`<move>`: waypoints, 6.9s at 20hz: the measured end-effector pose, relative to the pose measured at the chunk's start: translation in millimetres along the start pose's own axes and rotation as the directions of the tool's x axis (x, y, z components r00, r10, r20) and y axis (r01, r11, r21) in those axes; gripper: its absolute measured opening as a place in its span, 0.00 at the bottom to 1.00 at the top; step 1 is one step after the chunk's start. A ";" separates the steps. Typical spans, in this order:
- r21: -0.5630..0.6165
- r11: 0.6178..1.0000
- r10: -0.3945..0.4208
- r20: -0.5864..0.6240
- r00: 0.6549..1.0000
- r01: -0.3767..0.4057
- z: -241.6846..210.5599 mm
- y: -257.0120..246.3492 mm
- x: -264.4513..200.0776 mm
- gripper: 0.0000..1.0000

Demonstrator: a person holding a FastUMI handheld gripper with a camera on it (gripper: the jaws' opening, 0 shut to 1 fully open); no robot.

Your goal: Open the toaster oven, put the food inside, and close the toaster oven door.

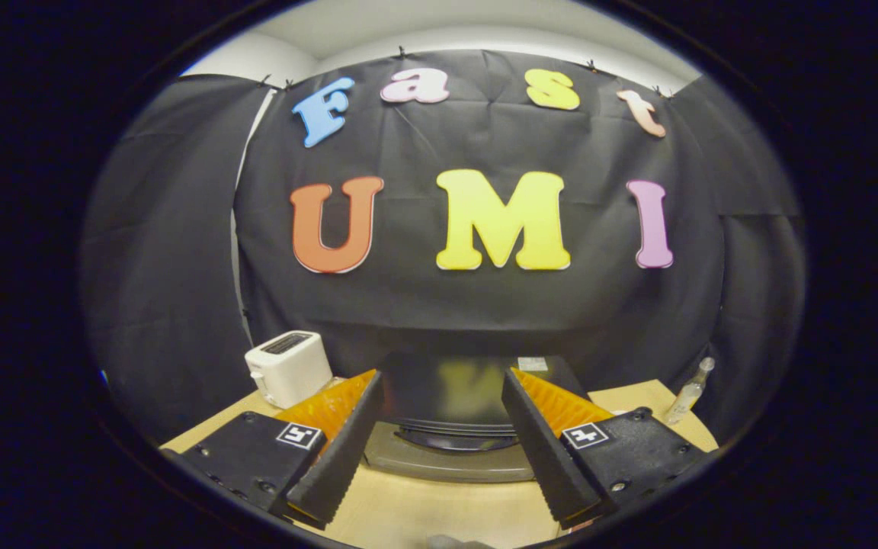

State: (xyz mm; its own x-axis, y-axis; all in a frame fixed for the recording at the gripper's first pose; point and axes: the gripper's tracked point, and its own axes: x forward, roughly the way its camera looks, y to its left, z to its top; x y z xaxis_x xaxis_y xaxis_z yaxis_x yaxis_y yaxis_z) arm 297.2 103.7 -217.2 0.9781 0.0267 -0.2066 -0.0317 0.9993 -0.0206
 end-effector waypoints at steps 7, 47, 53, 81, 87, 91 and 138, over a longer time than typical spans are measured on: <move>-0.006 0.998 -0.066 -0.178 0.982 0.066 -71.8 -8.4 56.8 1.00; -0.062 0.997 -0.004 -0.524 0.852 -0.034 -249.4 0.0 -76.5 1.00; -0.086 0.995 0.013 -0.431 0.902 -0.056 -187.0 -90.9 -80.4 1.00; 0.542 0.835 0.244 -0.513 0.823 0.090 -207.9 -253.8 -158.6 0.15; 0.580 0.810 0.186 -0.392 0.901 0.086 -143.0 -201.4 -178.0 0.15; 0.647 0.756 0.156 -0.316 0.936 0.093 -115.9 -141.8 -172.0 0.15; 0.334 0.922 -0.118 -0.235 0.965 0.194 -140.6 -50.4 81.3 0.92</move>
State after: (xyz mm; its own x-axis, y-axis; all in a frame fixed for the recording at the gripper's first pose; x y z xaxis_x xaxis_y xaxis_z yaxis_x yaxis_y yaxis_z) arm 349.3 51.8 -370.5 0.8988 -0.0986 -0.4271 0.2296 0.9359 0.2672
